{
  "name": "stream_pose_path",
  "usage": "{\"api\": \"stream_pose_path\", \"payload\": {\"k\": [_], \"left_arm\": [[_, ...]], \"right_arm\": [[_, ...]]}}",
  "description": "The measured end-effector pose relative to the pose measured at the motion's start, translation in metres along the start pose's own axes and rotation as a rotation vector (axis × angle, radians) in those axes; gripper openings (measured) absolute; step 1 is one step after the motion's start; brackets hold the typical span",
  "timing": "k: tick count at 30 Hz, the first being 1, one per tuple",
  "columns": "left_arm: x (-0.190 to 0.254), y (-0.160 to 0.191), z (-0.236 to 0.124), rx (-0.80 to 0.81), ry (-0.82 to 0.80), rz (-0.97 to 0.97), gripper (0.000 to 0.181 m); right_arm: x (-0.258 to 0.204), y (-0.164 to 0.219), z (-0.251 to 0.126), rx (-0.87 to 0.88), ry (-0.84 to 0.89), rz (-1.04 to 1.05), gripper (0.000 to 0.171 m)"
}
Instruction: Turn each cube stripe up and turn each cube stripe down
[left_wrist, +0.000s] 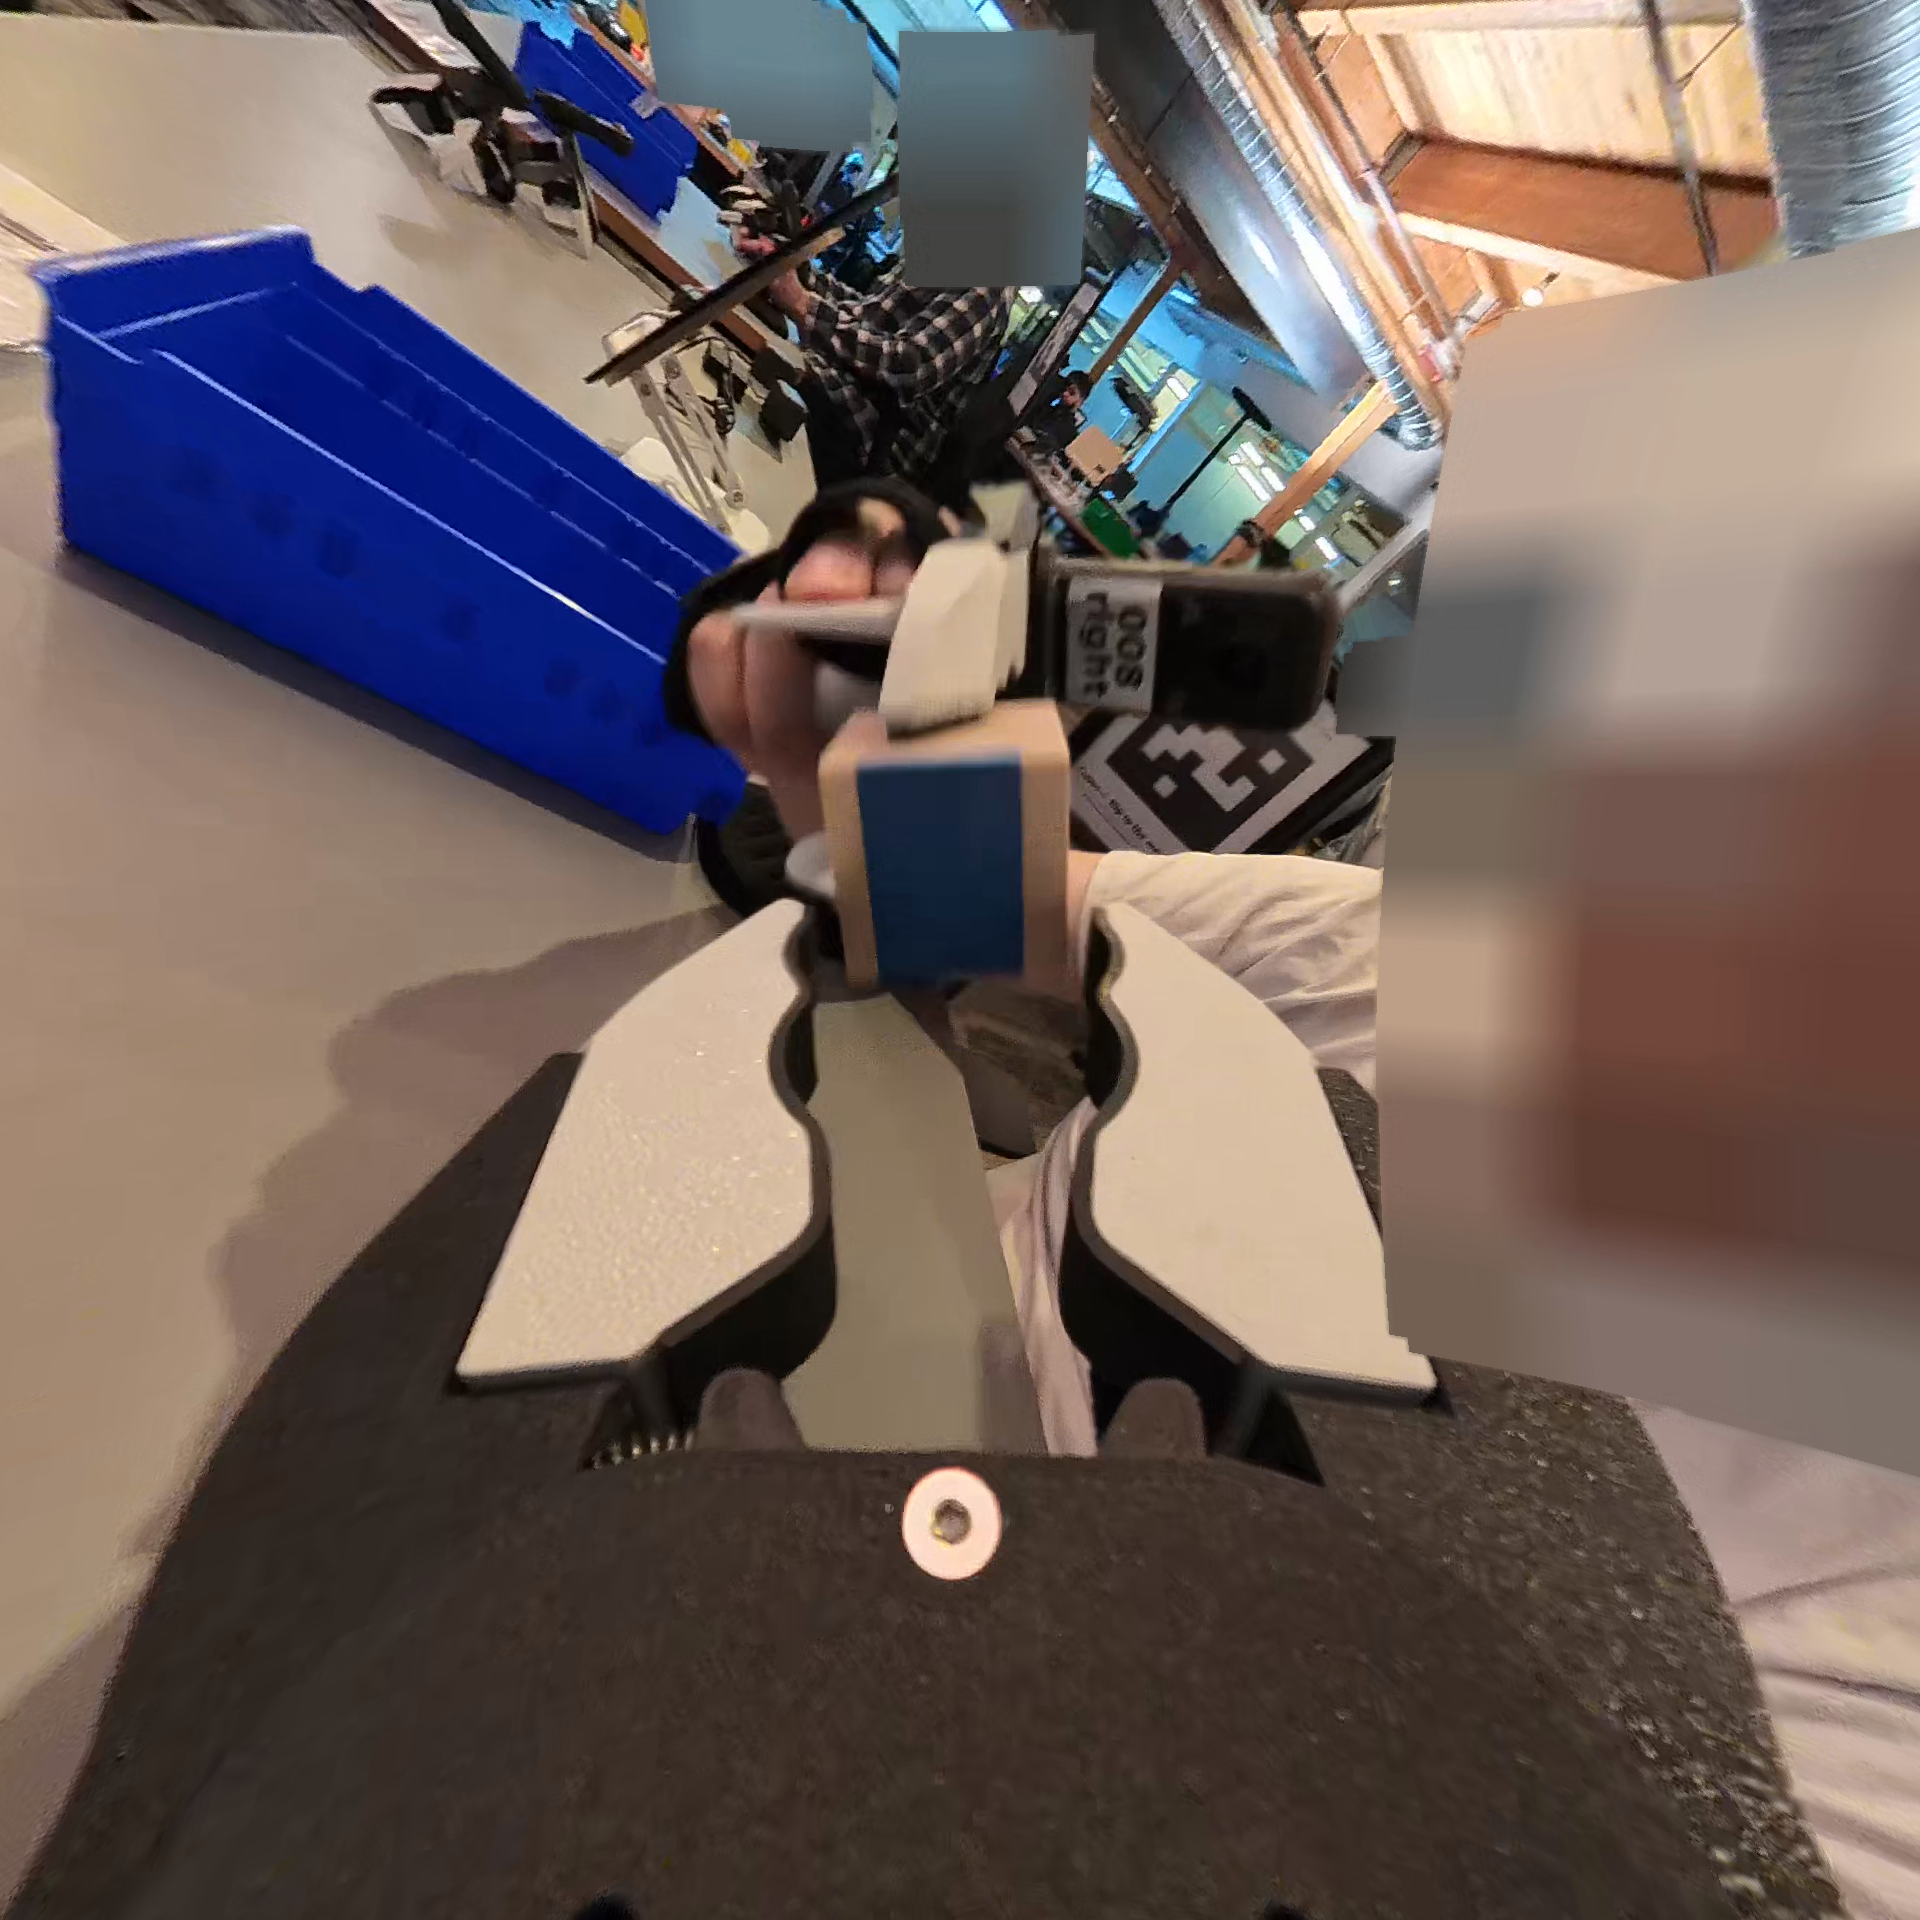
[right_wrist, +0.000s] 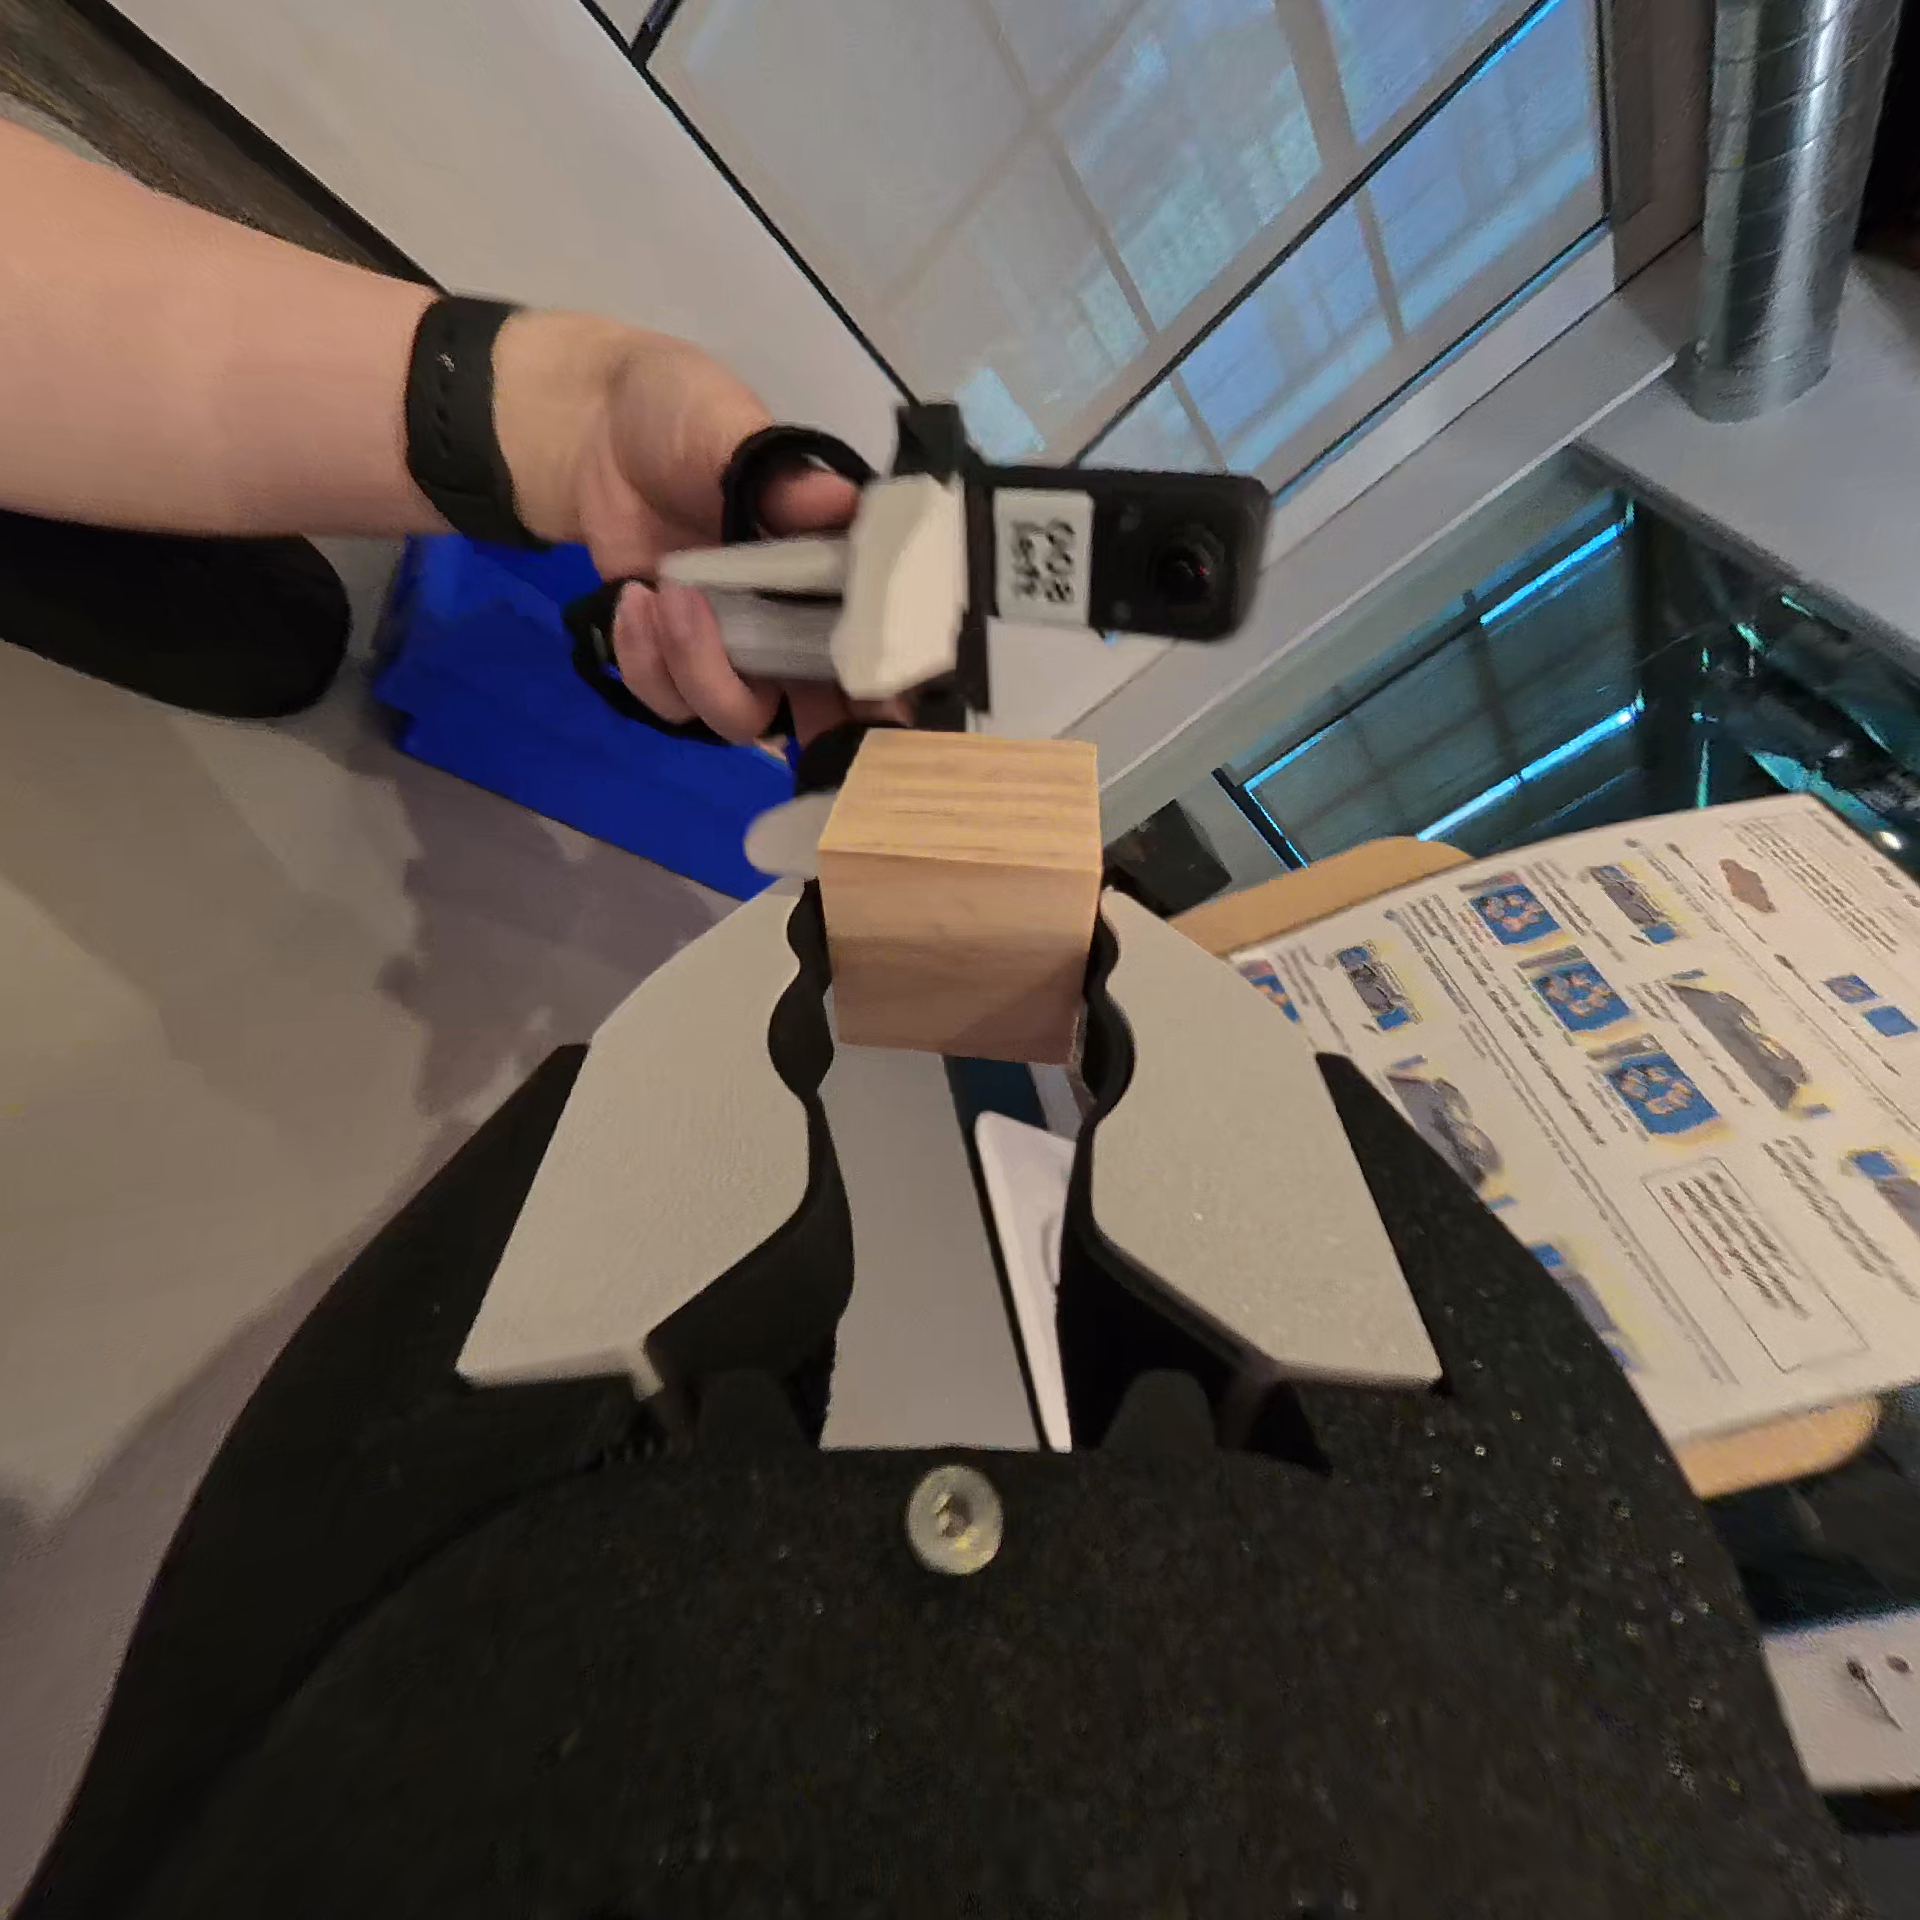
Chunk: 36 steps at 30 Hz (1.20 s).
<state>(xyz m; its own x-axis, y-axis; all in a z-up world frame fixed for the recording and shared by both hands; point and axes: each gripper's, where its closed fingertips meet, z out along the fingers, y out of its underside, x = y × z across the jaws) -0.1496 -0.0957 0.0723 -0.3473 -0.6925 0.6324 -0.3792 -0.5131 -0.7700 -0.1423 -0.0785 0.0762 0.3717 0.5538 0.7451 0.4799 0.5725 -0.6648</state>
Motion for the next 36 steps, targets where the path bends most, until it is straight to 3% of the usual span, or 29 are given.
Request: {"api": "stream_pose_path", "payload": {"k": [3, 5, 8, 10, 12, 16, 21, 36], "left_arm": [[-0.004, -0.004, -0.02, 0.007, -0.114, 0.064, 0.059], [-0.003, -0.006, -0.032, 0.011, -0.163, 0.091, 0.058], [0.003, -0.009, -0.041, 0.023, -0.177, 0.103, 0.053], [0.002, -0.009, -0.043, 0.022, -0.193, 0.093, 0.05], [-0.003, -0.007, -0.044, 0.005, -0.221, 0.088, 0.048], [-0.009, -0.004, -0.039, -0.011, -0.236, 0.082, 0.046], [-0.016, 0.001, -0.033, -0.042, -0.257, 0.074, 0.045], [-0.025, 0.005, -0.031, -0.066, -0.274, 0.042, 0.041]], "right_arm": [[0.051, 0.017, -0.04, -0.162, 0.09, -0.04, 0.046], [0.093, 0.046, -0.092, -0.344, 0.15, 0.077, 0.046], [0.14, 0.128, -0.196, -0.667, 0.381, 0.366, 0.046], [0.13, 0.195, -0.256, -0.93, 0.449, 0.661, 0.046], [0.1, 0.248, -0.288, -1.105, 0.454, 0.99, 0.046], [0.052, 0.309, -0.278, -1.194, 0.352, 1.342, 0.047], [0.019, 0.334, -0.251, -1.304, 0.249, 1.469, 0.047], [0.004, 0.351, -0.228, -1.403, 0.249, 1.459, 0.047]]}}
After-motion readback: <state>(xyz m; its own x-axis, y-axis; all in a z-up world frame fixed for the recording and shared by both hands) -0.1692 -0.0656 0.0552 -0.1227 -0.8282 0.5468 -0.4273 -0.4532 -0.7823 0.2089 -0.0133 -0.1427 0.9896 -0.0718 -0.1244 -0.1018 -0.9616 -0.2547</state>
